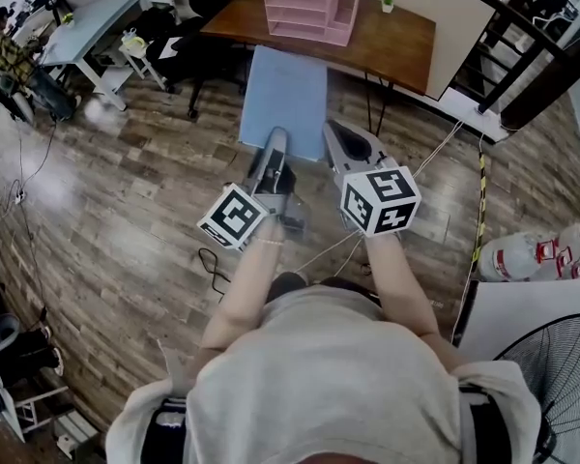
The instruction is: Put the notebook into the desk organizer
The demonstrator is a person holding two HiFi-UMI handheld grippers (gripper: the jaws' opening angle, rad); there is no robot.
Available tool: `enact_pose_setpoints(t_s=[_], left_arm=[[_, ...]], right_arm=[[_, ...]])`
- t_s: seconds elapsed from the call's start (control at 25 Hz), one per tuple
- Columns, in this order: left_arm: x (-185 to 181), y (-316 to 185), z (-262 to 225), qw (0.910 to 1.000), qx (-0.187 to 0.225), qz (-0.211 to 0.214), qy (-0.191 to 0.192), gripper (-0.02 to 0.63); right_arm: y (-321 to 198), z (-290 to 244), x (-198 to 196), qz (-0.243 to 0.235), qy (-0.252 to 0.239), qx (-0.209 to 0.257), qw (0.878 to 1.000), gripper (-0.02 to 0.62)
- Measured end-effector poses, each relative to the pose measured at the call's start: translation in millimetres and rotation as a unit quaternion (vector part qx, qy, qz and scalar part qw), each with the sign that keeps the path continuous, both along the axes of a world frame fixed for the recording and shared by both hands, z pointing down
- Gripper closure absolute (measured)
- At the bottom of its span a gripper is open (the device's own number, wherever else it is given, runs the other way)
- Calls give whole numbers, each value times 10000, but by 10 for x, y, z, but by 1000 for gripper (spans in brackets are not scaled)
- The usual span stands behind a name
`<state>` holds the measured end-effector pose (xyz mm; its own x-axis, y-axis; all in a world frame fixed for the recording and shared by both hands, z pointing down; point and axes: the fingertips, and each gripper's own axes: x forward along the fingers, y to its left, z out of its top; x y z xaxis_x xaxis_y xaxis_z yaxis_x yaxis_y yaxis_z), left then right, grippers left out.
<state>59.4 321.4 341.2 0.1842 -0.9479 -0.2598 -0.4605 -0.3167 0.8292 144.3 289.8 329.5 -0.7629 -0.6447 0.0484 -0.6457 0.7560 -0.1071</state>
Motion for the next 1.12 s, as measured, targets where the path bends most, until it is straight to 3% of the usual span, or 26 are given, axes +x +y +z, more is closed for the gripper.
enact_pose_setpoints(t_s=[0.64,0.8,1.12], left_arm=[[-420,-104,178,9987,-197,190,-440,535],[-406,-287,247,9989,-218,264,-311,535],[-733,-945,398,9991,-329,-35,-263,535]], right_arm=[[-2,282,-402,149,166,-168,9996,586],[-210,377,-416,175,202,-263,9993,586],[-950,431,-668,-121,172,-132,9997,586]])
